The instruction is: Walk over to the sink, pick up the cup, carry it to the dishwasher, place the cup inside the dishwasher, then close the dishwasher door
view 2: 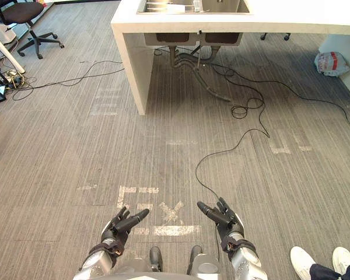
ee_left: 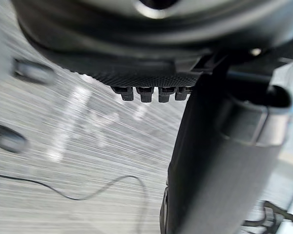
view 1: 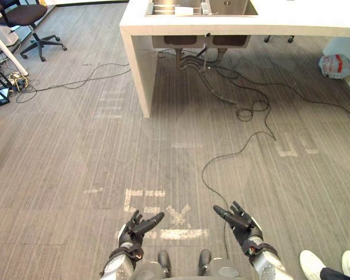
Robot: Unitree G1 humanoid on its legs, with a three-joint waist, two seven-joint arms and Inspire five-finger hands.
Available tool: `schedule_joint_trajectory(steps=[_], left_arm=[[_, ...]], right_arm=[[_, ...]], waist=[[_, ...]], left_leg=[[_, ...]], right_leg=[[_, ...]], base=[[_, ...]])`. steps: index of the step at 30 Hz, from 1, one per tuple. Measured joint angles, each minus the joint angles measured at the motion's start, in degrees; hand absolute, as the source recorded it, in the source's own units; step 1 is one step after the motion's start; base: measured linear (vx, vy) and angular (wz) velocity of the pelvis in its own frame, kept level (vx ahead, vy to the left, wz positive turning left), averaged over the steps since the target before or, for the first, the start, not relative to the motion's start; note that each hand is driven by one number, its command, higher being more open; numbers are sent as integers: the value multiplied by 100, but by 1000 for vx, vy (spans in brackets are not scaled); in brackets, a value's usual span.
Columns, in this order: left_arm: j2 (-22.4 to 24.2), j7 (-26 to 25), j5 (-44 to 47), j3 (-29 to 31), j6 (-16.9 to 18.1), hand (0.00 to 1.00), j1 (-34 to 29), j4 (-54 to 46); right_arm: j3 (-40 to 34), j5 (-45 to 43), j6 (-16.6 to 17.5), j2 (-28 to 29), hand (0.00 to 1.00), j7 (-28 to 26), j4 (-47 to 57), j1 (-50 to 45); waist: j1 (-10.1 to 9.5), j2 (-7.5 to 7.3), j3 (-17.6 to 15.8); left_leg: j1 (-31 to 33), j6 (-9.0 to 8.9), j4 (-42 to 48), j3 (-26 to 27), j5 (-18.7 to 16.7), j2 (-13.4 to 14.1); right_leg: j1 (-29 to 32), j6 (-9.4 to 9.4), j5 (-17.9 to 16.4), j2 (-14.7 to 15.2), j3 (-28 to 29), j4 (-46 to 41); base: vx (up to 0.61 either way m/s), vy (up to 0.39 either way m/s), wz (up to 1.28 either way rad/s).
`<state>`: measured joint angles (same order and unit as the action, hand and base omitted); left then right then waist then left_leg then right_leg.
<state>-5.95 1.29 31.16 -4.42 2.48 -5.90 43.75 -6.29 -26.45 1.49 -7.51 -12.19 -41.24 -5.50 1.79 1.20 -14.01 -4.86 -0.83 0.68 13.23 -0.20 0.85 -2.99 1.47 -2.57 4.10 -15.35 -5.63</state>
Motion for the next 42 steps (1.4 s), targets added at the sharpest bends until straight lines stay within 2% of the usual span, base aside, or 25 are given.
schedule_joint_trajectory(steps=[4,8,12,14,18,19,21,22,24,25,27,28,29,30,31,33,34,35,36,37,38,39,40,41,42], left_arm=[[-54,-11,-316,12,-194,100,-44,212],[-129,36,-411,63,-260,100,-77,395],[-169,88,-116,131,-344,100,-188,452],[-161,125,59,228,-365,100,-180,458],[-235,253,94,293,-483,100,-82,438],[-277,271,164,281,-525,100,-29,463],[-290,272,356,262,-569,100,52,606],[-328,274,438,237,-626,100,127,671],[-381,307,440,166,-681,100,195,673],[-399,370,438,146,-699,100,289,673],[-412,394,466,33,-685,100,448,668],[-404,420,545,-51,-667,100,541,660],[-385,463,612,-81,-659,100,594,653],[-377,490,613,-94,-645,100,601,647],[-337,513,608,-128,-632,100,629,640],[-367,573,590,-231,-582,100,673,638],[-351,612,591,-239,-538,100,692,646],[-323,618,595,-250,-518,100,693,659],[-211,621,602,-306,-462,100,701,694],[-141,647,648,-320,-303,100,803,814],[-132,648,672,-326,-264,100,827,838],[-123,654,718,-338,-220,100,810,843],[-98,671,720,-335,-75,100,749,840],[-99,671,720,-320,-30,100,740,841],[-97,670,720,-285,24,100,714,820]], right_arm=[[13,178,-154,2,100,-1,-344,0],[12,173,-324,2,100,-6,-692,-22],[1,188,-346,-4,100,29,-909,-64],[-2,184,-351,-3,100,66,-921,-60],[-10,133,-495,-57,100,146,-1040,165],[-8,102,-525,-103,100,170,-1184,316],[-18,58,-518,-175,100,217,-1232,427],[-13,-84,-531,-192,100,218,-1228,472],[5,-155,-552,-188,100,229,-1202,453],[5,-157,-608,-187,100,242,-1127,445],[1,-168,-697,-187,100,310,-901,439],[-4,-201,-712,-185,100,357,-753,416],[-44,-306,-713,-183,100,364,-681,366],[-71,-332,-714,-185,100,369,-658,331],[-188,-369,-720,-201,100,391,-656,324],[-312,-395,-729,-199,100,392,-656,313],[-424,-404,-756,-218,100,392,-635,276],[-480,-424,-761,-246,100,393,-622,240],[-539,-530,-773,-396,100,397,-604,191],[-691,-538,-775,-449,100,399,-644,236],[-696,-538,-774,-467,100,396,-636,270],[-690,-535,-774,-489,100,384,-629,264],[-682,-518,-759,-515,100,367,-660,262],[-681,-511,-754,-506,100,358,-662,276],[-676,-516,-745,-485,100,334,-664,305]], waist=[[-44,-1,2],[-89,-1,4],[-101,-10,5],[-105,-31,10],[-103,-160,-16],[-100,-215,-53],[-90,-241,-84],[-75,-277,-181],[-54,-298,-219],[17,-343,-248],[86,-349,-306],[107,-374,-358],[115,-390,-386],[119,-393,-390],[157,-276,-432],[281,-146,-409],[354,-100,-349],[384,-46,-301],[394,156,-175],[392,233,-147],[387,241,-142],[392,274,-128],[374,383,-93],[365,387,-108],[329,324,-150]], left_leg=[[-37,16,0,31,-5,0],[-64,123,74,119,-60,11],[6,215,384,209,-271,18],[126,237,602,220,-435,7],[475,425,1294,200,-887,-126],[431,517,1358,156,-984,-218],[296,591,1382,98,-1027,-246],[112,628,1497,10,-1156,-198],[-1,609,1596,-133,-1272,-187],[-53,588,1667,-256,-1350,-187],[-83,511,1839,-409,-1519,-163],[-87,393,2028,-471,-1680,-172],[-113,344,2261,-552,-1955,-196],[-150,335,2377,-592,-2126,-202],[-259,245,2454,-698,-2341,-114],[-399,142,2304,-917,-2472,25],[-530,104,2096,-1071,-2529,73],[-634,79,1957,-1128,-2546,109],[-602,-57,2262,-1301,-2494,176],[-63,-564,3639,-1300,-2210,320],[142,-930,4198,-1306,-1946,391],[392,-1181,4787,-1307,-1582,501],[1036,-1111,6244,-1235,-1425,781],[1244,-1074,6621,-1205,-1440,808],[1652,-880,6925,-1119,-1520,702]], right_leg=[[-2,-5,4,-5,59,-16],[-1,-7,5,-17,173,-37],[27,9,-19,12,280,-132],[170,71,-196,79,285,-364],[696,190,-777,442,290,-1494],[886,311,-849,657,277,-2180],[1388,537,-846,843,192,-3220],[1522,493,-972,850,121,-3272],[1713,480,-954,840,69,-3006],[1847,434,-854,785,76,-2551],[1960,463,-425,627,130,-1489],[1943,480,-221,568,157,-871],[1917,481,-213,572,162,-609],[1895,427,-133,573,181,-596],[1935,379,222,527,184,-891],[2123,257,279,462,179,-1492],[2244,-51,292,420,153,-1870],[2290,-257,236,385,89,-2047],[2397,-622,-122,315,-21,-2361],[2425,-685,-598,285,-75,-2779],[2346,-697,-760,252,-83,-2861],[2219,-716,-899,183,-97,-2864],[1819,-830,-1116,-98,-138,-2678],[1610,-928,-1190,-179,-142,-2570],[1193,-1003,-1287,-264,-125,-2347]], base=[[-4,-5,-6],[-2,4,-13],[-8,31,-13],[-40,42,0],[-13,74,7],[42,81,11],[77,73,17],[135,40,32],[157,-11,44],[214,-67,60],[213,-87,48],[259,-146,30],[321,-190,29],[309,-205,24],[283,-177,19],[407,-241,43],[441,-258,53],[486,-262,40],[655,-256,24],[670,-249,14],[577,-190,4],[555,-199,-9],[563,-185,-13],[667,-193,-16],[558,-126,-20]])
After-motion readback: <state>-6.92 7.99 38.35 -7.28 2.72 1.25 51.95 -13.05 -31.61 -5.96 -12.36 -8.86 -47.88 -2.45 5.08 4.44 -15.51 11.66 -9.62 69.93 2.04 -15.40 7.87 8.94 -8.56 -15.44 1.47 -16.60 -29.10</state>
